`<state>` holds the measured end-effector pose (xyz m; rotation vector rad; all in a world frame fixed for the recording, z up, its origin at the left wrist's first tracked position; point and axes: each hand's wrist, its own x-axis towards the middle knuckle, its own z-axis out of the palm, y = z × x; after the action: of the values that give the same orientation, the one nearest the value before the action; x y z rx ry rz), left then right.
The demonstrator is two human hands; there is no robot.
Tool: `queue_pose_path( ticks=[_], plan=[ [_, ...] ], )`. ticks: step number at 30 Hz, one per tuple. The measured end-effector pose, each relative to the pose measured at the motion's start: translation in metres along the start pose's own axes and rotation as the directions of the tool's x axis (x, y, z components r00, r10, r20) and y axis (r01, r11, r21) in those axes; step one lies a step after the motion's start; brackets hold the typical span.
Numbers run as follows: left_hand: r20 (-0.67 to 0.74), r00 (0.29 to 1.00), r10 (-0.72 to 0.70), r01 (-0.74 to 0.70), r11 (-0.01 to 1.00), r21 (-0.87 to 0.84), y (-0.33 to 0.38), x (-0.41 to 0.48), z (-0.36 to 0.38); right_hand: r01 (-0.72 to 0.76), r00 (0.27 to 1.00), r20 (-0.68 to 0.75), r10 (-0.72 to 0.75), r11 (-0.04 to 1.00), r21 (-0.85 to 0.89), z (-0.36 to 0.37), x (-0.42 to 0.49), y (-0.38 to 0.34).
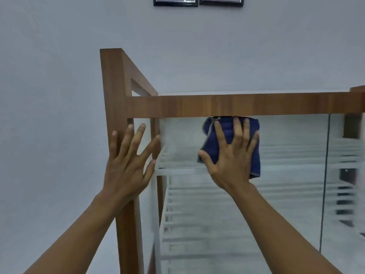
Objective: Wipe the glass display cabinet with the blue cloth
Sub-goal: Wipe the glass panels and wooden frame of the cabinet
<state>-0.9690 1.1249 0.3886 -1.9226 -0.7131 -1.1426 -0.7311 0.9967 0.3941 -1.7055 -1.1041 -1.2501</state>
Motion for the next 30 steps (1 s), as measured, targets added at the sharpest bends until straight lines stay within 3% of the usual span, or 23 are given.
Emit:
queue_pose_path(
  ticks=[5,8,9,11,13,15,16,18,20,22,24,25,27,30],
  plan=[
    [-0.104,0.994,-0.037,0.012,0.972,-0.233,-0.033,-0.041,0.018,0.28,0.957,0.075,-0.28,0.96,0.009,0.035,-0.009,-0.146],
    [-0.138,0.989,-0.055,0.0,0.93,-0.368,-0.032,-0.042,0.024,0.349,0.936,0.043,-0.349,0.937,-0.002,0.035,-0.015,-0.128],
    [-0.141,0.988,-0.057,-0.002,0.923,-0.385,-0.031,-0.042,0.024,0.31,0.951,0.03,-0.309,0.951,-0.015,0.031,-0.019,-0.103],
    [-0.149,0.987,-0.062,-0.005,0.912,-0.41,-0.03,-0.042,0.023,0.078,0.996,-0.03,-0.079,0.996,-0.038,0.023,-0.031,-0.04],
    [-0.154,0.986,-0.068,-0.005,0.903,-0.43,-0.027,-0.041,0.022,-0.223,0.973,-0.057,0.222,0.975,-0.009,0.011,-0.045,0.005],
    [-0.16,0.984,-0.082,0.002,0.894,-0.448,-0.025,-0.042,0.023,-0.337,0.94,-0.063,0.336,0.942,0.007,0.011,-0.047,-0.001],
    [-0.16,0.984,-0.081,0.0,0.893,-0.451,-0.024,-0.042,0.023,-0.295,0.954,-0.055,0.295,0.955,0.001,0.015,-0.04,-0.021],
    [-0.152,0.986,-0.073,-0.001,0.899,-0.439,-0.023,-0.043,0.023,-0.061,0.998,-0.009,0.061,0.998,-0.02,0.028,-0.023,-0.08],
    [-0.14,0.988,-0.068,0.001,0.902,-0.431,-0.025,-0.043,0.024,0.166,0.986,0.019,-0.165,0.985,-0.038,0.039,-0.017,-0.129],
    [-0.129,0.989,-0.074,0.01,0.899,-0.438,-0.025,-0.043,0.024,0.28,0.96,-0.001,-0.28,0.959,-0.039,0.043,-0.017,-0.134],
    [-0.119,0.99,-0.075,0.017,0.902,-0.431,-0.023,-0.047,0.024,0.305,0.951,-0.031,-0.307,0.951,-0.052,0.037,-0.023,-0.1],
    [-0.113,0.991,-0.077,0.022,0.903,-0.428,-0.023,-0.049,0.024,0.256,0.964,-0.056,-0.259,0.965,-0.063,0.034,-0.028,-0.075],
    [-0.106,0.99,-0.089,0.035,0.9,-0.434,-0.021,-0.054,0.025,0.006,0.991,-0.13,-0.013,0.998,-0.056,0.027,-0.038,-0.024],
    [-0.085,0.989,-0.122,0.072,0.893,-0.444,-0.011,-0.068,0.029,-0.361,0.918,-0.162,0.361,0.932,0.033,0.024,-0.049,-0.006]
  ],
)
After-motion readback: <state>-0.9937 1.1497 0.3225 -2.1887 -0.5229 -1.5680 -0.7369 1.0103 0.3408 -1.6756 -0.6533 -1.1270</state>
